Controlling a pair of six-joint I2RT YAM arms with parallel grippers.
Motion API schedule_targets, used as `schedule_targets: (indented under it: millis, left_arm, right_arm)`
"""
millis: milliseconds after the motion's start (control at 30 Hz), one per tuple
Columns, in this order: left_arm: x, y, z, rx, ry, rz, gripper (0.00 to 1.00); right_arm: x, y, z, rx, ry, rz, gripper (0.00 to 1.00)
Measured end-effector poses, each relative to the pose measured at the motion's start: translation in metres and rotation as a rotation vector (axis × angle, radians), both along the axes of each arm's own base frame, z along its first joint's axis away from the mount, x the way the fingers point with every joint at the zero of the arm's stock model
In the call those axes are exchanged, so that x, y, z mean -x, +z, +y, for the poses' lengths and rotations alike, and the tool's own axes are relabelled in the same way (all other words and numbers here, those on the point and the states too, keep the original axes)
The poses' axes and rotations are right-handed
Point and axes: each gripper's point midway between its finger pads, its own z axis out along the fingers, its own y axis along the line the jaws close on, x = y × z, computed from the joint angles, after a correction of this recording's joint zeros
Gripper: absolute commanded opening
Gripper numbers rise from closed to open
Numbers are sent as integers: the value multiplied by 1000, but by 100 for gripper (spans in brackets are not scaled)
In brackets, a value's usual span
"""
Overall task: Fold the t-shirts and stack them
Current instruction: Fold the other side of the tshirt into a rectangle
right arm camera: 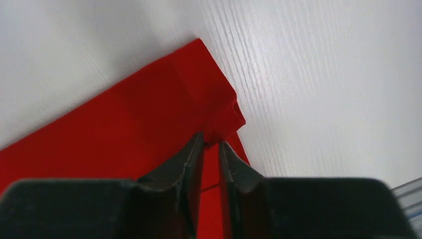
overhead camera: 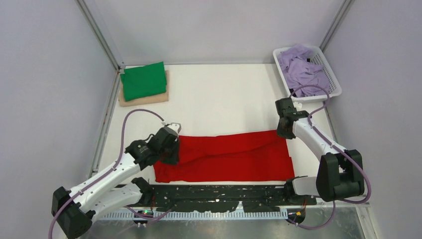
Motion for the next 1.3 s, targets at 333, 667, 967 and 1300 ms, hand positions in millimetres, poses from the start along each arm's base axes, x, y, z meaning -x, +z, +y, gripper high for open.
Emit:
schedule_targets:
  millis: [333, 667, 967, 1300]
  left_arm:
    - [69, -16, -17, 201, -75, 179, 100]
    - [0, 27, -51, 256, 11, 7, 100]
    - [-15, -44, -65, 45, -25, 225, 100]
    - [15, -70, -83, 100, -123, 332, 100]
  right_arm:
    - [58, -4, -13, 28, -62, 65, 97]
    - [30, 35, 16, -151, 28, -232, 95]
    - [13, 30, 43, -260, 130, -262, 95]
    - [11, 25, 46, -264, 169, -259, 95]
